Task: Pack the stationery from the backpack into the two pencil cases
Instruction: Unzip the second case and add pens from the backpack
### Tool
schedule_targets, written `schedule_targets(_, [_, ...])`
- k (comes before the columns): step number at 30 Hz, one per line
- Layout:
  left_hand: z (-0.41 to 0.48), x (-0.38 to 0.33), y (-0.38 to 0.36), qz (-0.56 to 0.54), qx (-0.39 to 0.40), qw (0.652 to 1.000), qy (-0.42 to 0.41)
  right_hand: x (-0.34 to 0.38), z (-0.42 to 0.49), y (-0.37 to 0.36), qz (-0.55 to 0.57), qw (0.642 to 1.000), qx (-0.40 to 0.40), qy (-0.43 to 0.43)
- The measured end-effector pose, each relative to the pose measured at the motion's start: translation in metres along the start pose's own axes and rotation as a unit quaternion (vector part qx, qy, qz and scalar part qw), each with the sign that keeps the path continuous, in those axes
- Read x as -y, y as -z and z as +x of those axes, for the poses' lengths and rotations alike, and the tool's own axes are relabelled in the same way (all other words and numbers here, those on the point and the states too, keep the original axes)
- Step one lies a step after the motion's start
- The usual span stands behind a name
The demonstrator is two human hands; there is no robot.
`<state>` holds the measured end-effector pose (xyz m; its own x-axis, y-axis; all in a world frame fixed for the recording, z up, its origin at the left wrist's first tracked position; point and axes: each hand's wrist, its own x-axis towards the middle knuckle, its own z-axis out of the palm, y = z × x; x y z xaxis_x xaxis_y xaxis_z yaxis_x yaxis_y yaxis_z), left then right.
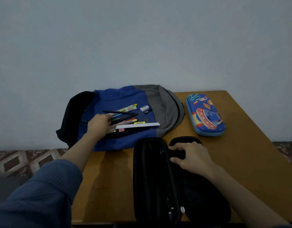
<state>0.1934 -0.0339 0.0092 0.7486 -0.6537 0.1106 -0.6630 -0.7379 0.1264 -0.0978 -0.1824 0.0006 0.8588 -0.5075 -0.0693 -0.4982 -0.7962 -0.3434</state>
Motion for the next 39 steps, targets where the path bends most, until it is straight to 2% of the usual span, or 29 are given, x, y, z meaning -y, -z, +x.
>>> schedule_targets(7, [0.006,-0.001,0.002,0.050,-0.004,0.998,-0.024,0.001,-0.002,-0.001,0.007,1.000,-0.007,-0.004])
schedule_targets(15, [0.008,-0.006,0.004,0.155,0.024,0.987,-0.046,0.002,-0.002,-0.002,0.012,1.000,-0.006,-0.009])
schedule_targets(17, [0.004,-0.006,0.004,0.094,-0.016,0.994,-0.049,0.001,-0.003,-0.002,0.013,1.000,-0.004,-0.011])
schedule_targets(19, [-0.003,-0.009,0.008,-0.030,-0.097,0.993,-0.056,0.001,-0.002,-0.003,0.016,1.000,-0.002,-0.011])
schedule_targets(22, [-0.018,-0.027,0.025,-0.224,-0.197,0.954,-0.034,0.000,-0.002,-0.002,0.021,1.000,0.001,-0.015])
schedule_targets(24, [-0.032,-0.042,0.039,-0.306,-0.217,0.927,-0.025,0.001,-0.002,-0.002,0.028,0.999,0.000,-0.019])
schedule_targets(26, [-0.047,-0.054,0.048,-0.343,-0.222,0.912,-0.037,0.003,-0.003,-0.001,0.031,0.999,0.004,-0.020])
schedule_targets(29, [-0.068,-0.067,0.049,-0.375,-0.211,0.902,-0.043,0.004,-0.003,0.001,0.027,0.999,0.006,-0.021])
schedule_targets(32, [-0.088,-0.078,0.036,-0.421,-0.145,0.895,-0.031,0.005,-0.004,0.002,0.024,0.999,0.010,-0.026])
schedule_targets(34, [-0.101,-0.084,0.021,-0.420,-0.094,0.902,-0.028,0.005,-0.004,0.002,0.026,0.999,0.015,-0.028])
schedule_targets(39, [-0.122,-0.094,-0.008,-0.452,-0.002,0.890,0.057,0.005,-0.004,0.003,0.030,0.999,0.017,-0.026])
